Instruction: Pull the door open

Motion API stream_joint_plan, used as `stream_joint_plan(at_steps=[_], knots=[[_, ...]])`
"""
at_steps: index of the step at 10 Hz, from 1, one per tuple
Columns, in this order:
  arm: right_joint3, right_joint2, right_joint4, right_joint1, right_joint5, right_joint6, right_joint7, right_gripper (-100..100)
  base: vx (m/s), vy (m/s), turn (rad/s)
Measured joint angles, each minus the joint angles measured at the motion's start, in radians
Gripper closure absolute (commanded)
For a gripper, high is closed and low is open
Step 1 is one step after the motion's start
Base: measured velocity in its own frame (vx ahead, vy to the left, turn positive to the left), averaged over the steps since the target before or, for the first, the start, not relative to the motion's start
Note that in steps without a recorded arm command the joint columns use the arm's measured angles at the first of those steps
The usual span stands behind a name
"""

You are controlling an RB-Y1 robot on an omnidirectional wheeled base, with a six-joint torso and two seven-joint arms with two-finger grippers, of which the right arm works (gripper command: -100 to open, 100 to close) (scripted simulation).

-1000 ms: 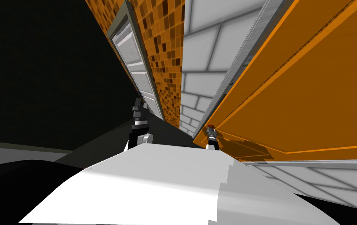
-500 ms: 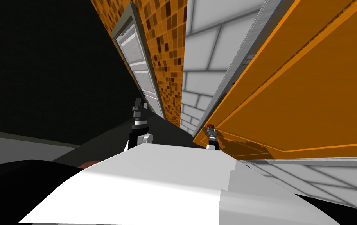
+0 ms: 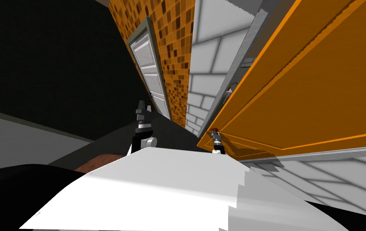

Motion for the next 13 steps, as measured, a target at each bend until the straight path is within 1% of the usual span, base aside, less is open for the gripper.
stream_joint_plan(at_steps=[1,2,3,7,8,9,10,11,12,13], knots=[[0.013,-0.004,0.008,-0.002,0.008,-0.008,-0.016,100,-0.195,-0.001,0.049],[0.023,-0.009,0.006,0.002,0.013,-0.012,-0.028,100,-0.090,0.000,0.008],[0.025,-0.008,0.007,0.005,0.015,-0.011,-0.031,100,-0.180,-0.043,0.083],[0.074,-0.041,-0.001,0.018,0.043,-0.042,-0.083,100,-0.244,-0.034,0.079],[0.089,-0.056,-0.021,0.034,0.051,-0.046,-0.099,100,-0.279,-0.050,0.080],[0.107,-0.061,0.002,0.027,0.061,-0.063,-0.119,100,-0.256,-0.067,0.068],[0.119,-0.070,-0.025,0.049,0.067,-0.062,-0.130,100,-0.250,-0.075,0.074],[0.134,-0.079,-0.036,0.059,0.075,-0.063,-0.142,100,-0.114,-0.030,0.017],[0.138,-0.078,-0.035,0.062,0.077,-0.064,-0.145,100,-0.154,-0.037,0.093],[0.147,-0.088,-0.034,0.068,0.081,-0.074,-0.155,100,-0.229,-0.097,0.139]])
